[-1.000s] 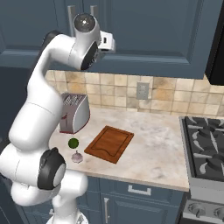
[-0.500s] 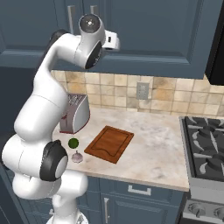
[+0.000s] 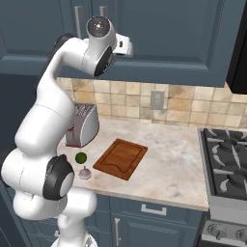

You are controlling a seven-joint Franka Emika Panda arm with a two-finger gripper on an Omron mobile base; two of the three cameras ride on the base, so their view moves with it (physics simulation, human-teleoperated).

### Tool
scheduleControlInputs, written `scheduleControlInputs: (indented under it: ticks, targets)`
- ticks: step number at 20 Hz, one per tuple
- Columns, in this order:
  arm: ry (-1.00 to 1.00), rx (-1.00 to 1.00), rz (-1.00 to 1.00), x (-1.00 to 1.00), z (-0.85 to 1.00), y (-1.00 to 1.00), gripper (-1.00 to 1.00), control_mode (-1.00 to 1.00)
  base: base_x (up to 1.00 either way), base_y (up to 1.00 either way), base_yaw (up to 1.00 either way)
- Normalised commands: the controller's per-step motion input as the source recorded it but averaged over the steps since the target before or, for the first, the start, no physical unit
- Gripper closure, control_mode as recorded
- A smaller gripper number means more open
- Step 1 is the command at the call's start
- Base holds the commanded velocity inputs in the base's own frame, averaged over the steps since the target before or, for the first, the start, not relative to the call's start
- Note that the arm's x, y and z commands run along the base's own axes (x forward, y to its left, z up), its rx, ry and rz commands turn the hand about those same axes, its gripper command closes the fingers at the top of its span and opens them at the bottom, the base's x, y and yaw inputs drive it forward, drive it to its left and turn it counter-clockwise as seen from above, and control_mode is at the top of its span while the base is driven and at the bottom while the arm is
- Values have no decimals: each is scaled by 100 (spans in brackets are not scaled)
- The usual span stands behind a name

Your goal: Open the cabinet. Place the bowl and condiment on the counter. Then place the lime and garlic on the cutting board.

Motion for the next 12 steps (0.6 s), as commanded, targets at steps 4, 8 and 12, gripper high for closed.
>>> scheduleControlInputs:
  ticks: [4, 8, 12]
  targets:
    - [2, 0, -2, -1, 0, -3, 100, -100, 0, 0, 0]
    - [0, 0, 0, -62, 0, -39, 100, -100, 0, 0, 0]
    - [0, 1, -5, -100, 0, -64, 100, -100, 0, 0, 0]
